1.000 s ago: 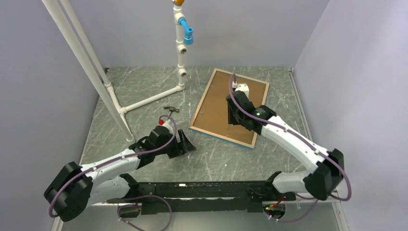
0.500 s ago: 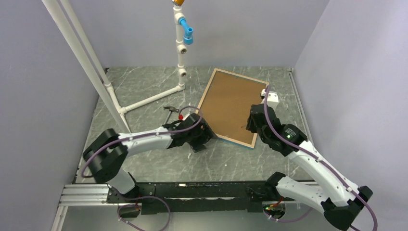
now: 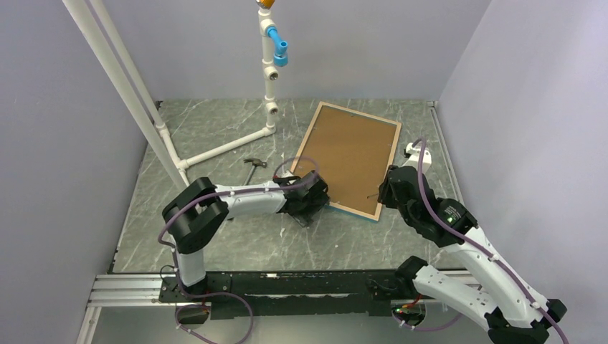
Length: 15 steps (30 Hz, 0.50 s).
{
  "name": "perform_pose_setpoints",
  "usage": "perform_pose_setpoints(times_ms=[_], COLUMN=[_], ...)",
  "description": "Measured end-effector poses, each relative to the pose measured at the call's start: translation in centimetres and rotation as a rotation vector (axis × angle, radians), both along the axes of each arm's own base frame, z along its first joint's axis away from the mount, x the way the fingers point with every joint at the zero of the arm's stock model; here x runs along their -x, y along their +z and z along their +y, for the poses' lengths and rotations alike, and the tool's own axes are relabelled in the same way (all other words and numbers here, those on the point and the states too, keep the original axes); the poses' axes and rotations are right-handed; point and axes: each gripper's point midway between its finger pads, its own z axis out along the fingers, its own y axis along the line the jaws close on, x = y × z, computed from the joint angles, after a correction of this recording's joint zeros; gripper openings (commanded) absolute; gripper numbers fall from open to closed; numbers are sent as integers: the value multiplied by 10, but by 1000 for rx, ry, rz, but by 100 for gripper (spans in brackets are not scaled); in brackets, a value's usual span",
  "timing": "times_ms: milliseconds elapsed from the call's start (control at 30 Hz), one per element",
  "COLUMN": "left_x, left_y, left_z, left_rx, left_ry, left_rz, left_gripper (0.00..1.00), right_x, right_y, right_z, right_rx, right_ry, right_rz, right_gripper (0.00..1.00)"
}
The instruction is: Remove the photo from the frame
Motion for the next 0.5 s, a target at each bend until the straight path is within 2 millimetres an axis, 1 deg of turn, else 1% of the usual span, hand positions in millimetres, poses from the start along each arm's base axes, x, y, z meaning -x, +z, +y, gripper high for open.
perform_pose_setpoints(times_ms=[133,333,433,500], left_x=[-6,-21,-33,-47], left_y=[-11,-13,-12,-9], left_z=[16,41,53,56], left_rx=[-81,-175,-216,-240], left_ry=[52,95,69,53], left_rz=[33,12,2,-6], left_gripper=[76,76,78,78], right_x=[4,6,7,8], right_y=[-1,-6,-9,-10], right_z=[1,6,8,9], right_rx=[-14,-21,-25,-27], right_ry=[16,38,50,53], right_rz=[5,27,40,43], right_gripper=[0,0,0,0])
